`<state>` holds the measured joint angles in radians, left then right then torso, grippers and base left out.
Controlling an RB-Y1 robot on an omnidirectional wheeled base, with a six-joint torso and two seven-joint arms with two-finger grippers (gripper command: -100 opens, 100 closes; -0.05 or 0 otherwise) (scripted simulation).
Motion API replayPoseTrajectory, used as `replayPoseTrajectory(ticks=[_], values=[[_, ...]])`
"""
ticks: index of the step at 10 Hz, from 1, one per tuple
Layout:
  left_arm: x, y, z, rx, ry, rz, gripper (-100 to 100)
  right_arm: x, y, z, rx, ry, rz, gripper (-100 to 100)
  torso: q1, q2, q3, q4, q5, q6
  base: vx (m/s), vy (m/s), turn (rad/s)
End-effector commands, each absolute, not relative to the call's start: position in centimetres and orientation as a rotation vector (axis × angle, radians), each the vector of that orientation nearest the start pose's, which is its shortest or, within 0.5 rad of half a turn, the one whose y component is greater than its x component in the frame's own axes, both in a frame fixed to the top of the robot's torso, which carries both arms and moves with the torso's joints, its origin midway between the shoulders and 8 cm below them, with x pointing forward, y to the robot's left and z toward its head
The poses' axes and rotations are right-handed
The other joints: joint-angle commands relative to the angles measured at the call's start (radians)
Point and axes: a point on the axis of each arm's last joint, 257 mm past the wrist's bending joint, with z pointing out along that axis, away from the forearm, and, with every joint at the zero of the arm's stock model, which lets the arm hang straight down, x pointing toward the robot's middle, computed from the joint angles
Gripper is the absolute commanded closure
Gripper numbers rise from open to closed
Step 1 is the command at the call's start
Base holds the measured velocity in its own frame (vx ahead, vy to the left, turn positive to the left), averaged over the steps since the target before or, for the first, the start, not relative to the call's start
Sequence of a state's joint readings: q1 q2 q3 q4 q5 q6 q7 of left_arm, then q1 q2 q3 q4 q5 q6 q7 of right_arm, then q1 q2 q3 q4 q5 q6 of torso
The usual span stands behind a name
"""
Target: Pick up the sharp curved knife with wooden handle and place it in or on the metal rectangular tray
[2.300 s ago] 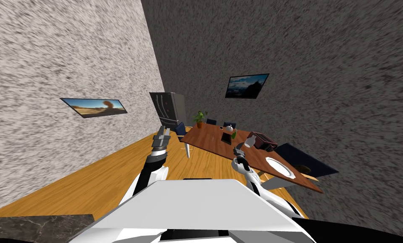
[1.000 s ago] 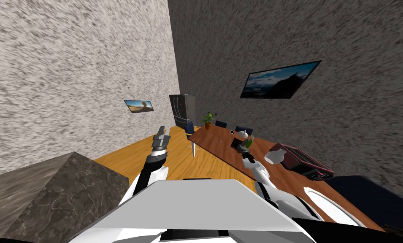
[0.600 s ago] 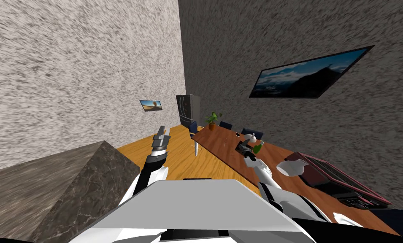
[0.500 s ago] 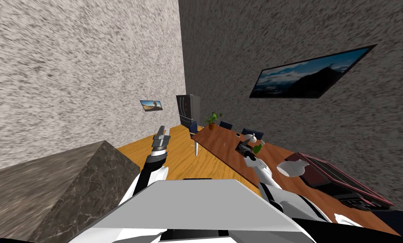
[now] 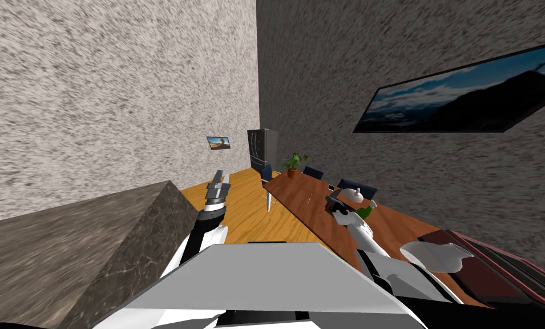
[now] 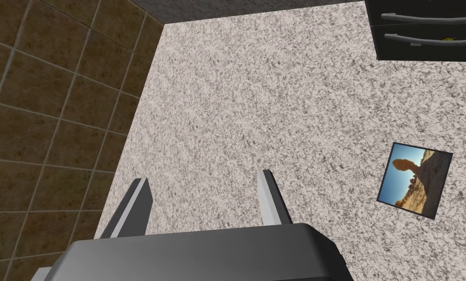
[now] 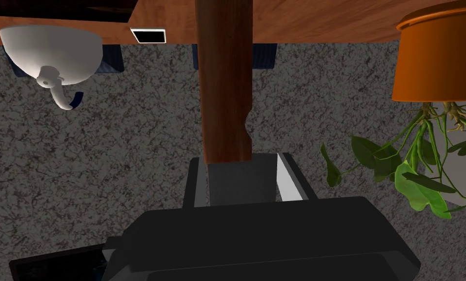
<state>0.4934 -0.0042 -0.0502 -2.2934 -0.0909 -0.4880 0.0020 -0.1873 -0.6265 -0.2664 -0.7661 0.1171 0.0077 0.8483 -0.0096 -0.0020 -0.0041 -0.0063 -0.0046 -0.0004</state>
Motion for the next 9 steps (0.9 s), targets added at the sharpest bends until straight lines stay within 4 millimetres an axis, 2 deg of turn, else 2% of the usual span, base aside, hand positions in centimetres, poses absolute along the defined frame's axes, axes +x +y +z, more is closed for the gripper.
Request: replayPoseTrajectory(ticks=[1, 2, 7, 9], values=[[34.7, 25.1, 2.9, -0.604, 0.657, -1.301, 0, 45.4, -66.9, -33.5, 0.640, 1.872, -0.384, 100, 0.000, 0.000, 0.000, 0.000, 0.000, 0.000, -0.009, -0.066, 0.171], [34.7, 25.1, 2.9, -0.604, 0.657, -1.301, 0, 45.2, -67.0, -33.7, 0.646, 1.876, -0.387, 100, 0.001, 0.001, 0.000, 0.000, 0.000, 0.003, -0.003, -0.027, -0.018], [34.7, 25.1, 2.9, -0.604, 0.657, -1.301, 0, 43.2, -69.4, -33.5, 0.727, 1.931, -0.453, 100, 0.000, 0.002, 0.001, 0.000, 0.000, 0.003, -0.030, -0.070, 0.259], [34.7, 25.1, 2.9, -0.604, 0.657, -1.301, 0, 42.6, -69.8, -33.9, 0.790, 1.927, -0.449, 100, 0.001, 0.003, 0.001, 0.000, 0.001, 0.004, -0.027, -0.050, 0.077]])
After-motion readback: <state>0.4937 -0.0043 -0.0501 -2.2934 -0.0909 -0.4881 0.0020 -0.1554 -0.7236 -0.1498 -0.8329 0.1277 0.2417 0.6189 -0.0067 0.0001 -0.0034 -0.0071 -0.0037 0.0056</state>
